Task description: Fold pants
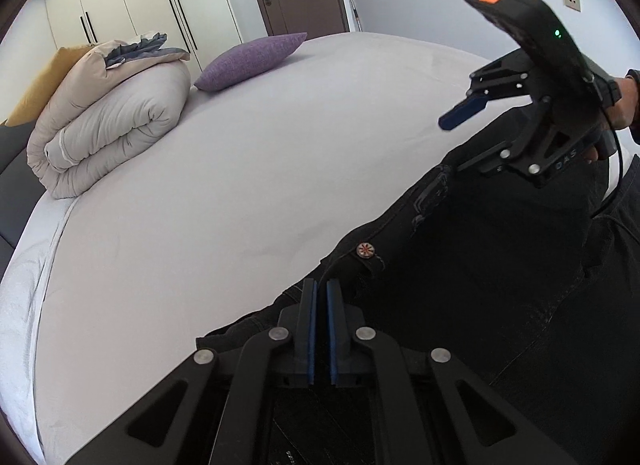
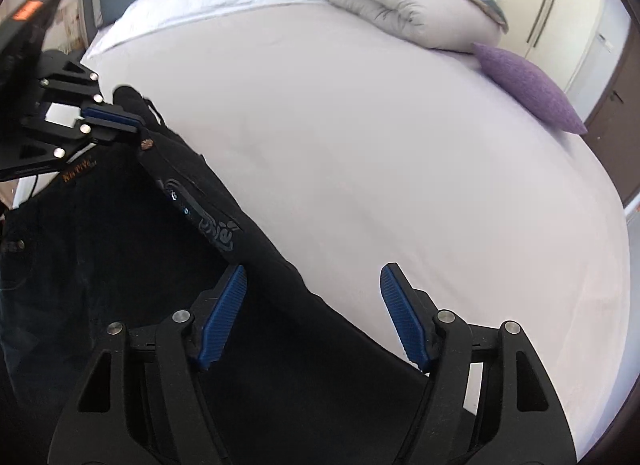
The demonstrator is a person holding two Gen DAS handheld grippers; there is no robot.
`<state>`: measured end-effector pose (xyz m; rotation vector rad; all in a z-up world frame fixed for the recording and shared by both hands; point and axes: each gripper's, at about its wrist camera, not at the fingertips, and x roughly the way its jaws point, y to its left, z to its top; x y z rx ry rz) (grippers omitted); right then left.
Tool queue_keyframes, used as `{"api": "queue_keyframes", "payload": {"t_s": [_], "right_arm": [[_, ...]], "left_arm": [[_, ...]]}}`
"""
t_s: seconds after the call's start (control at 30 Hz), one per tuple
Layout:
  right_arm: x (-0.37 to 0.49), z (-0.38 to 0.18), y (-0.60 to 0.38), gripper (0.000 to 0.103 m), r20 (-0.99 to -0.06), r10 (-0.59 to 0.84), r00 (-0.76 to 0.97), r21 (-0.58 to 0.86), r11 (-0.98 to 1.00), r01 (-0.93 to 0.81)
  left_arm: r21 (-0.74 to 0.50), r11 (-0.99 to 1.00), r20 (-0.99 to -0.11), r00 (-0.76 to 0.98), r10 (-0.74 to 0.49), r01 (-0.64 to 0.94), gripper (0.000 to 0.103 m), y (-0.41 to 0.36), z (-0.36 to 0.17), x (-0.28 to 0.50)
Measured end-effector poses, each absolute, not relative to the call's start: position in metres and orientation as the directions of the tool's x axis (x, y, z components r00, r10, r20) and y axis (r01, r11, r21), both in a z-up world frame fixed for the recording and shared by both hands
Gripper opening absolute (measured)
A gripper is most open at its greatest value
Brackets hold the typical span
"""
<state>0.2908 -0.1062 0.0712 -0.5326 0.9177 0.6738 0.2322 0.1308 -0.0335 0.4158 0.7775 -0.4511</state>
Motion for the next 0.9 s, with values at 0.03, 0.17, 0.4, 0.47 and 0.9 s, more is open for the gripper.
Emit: {"api": "queue_keyframes", "payload": {"t_s": [0.03, 0.17, 0.4, 0.47, 0.9], "right_arm": [[0.292, 0.068, -0.101, 0.036, -0.864, 0.294, 0.409, -0.122, 0.666, -0.736], [0.286, 0.063, -0.092, 0.015, -0.877, 0.289, 0.384, -0.115, 0.649, -0.752], [0.238, 0.091, -0.077, 0.004, -0.835, 0.296, 0.463, -0.219, 0.593, -0.775], [0.214, 0.097, -0.071, 0.004, -0.819, 0.290, 0.495, -0.284, 0.544, -0.789], [-0.032, 0.004, 0.016, 0.004, -0.644, 0.208, 0.736, -0.764, -0.119, -0.635]], "left_arm": [[0.181, 0.831, -0.740, 0.630, -0.237, 0.526, 0.004, 0.134, -0.034, 0.236], [0.158, 0.841, -0.734, 0.631, -0.251, 0.518, 0.004, 0.142, -0.033, 0.239], [0.173, 0.854, -0.707, 0.666, -0.239, 0.490, 0.004, 0.149, -0.010, 0.200], [0.184, 0.855, -0.705, 0.672, -0.228, 0.484, 0.004, 0.153, -0.004, 0.185], [0.323, 0.798, -0.765, 0.637, -0.096, 0.509, 0.002, 0.164, -0.041, 0.042]]}}
